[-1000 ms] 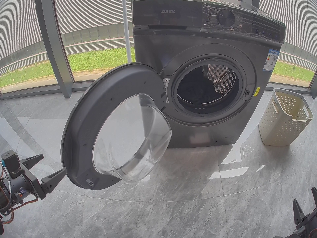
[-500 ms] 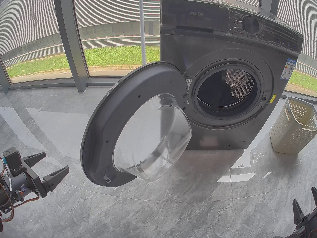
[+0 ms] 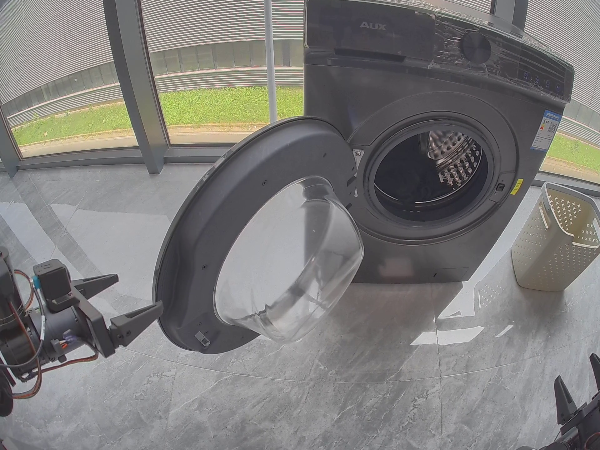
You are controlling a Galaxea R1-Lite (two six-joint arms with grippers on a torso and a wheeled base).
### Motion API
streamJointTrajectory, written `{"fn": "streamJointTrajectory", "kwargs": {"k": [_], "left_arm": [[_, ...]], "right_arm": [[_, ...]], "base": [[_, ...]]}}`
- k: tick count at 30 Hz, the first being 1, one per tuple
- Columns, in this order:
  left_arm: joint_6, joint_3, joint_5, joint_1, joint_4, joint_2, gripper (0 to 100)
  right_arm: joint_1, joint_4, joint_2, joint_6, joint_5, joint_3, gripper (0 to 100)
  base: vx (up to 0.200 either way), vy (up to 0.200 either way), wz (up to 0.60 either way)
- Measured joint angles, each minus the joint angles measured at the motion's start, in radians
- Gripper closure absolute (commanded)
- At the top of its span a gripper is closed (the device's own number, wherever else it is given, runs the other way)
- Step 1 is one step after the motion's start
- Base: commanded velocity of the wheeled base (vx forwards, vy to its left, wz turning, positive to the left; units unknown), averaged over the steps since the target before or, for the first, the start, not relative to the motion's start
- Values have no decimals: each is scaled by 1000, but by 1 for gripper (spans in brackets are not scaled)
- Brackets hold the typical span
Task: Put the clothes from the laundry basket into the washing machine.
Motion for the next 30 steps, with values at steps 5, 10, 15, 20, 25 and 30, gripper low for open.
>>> {"fn": "streamJointTrajectory", "kwargs": {"k": [5,10,15,20,25,30], "left_arm": [[-1,-13,-6,-8,-166,116,0],[-13,-15,-45,-40,-276,207,0],[-33,-11,-61,-136,-297,239,0],[-92,-7,-62,-241,-301,217,0],[-118,4,-52,-293,-301,174,0],[-123,21,-51,-262,-303,134,0]], "right_arm": [[0,1,0,1,0,0,0],[0,1,0,0,0,0,0],[0,1,0,0,0,0,0],[0,1,0,0,0,0,0],[0,1,0,0,0,0,0],[0,1,0,0,0,0,0]], "base": [[0,0,0],[0,0,0],[0,0,0],[0,0,0],[0,0,0],[0,0,0]]}}
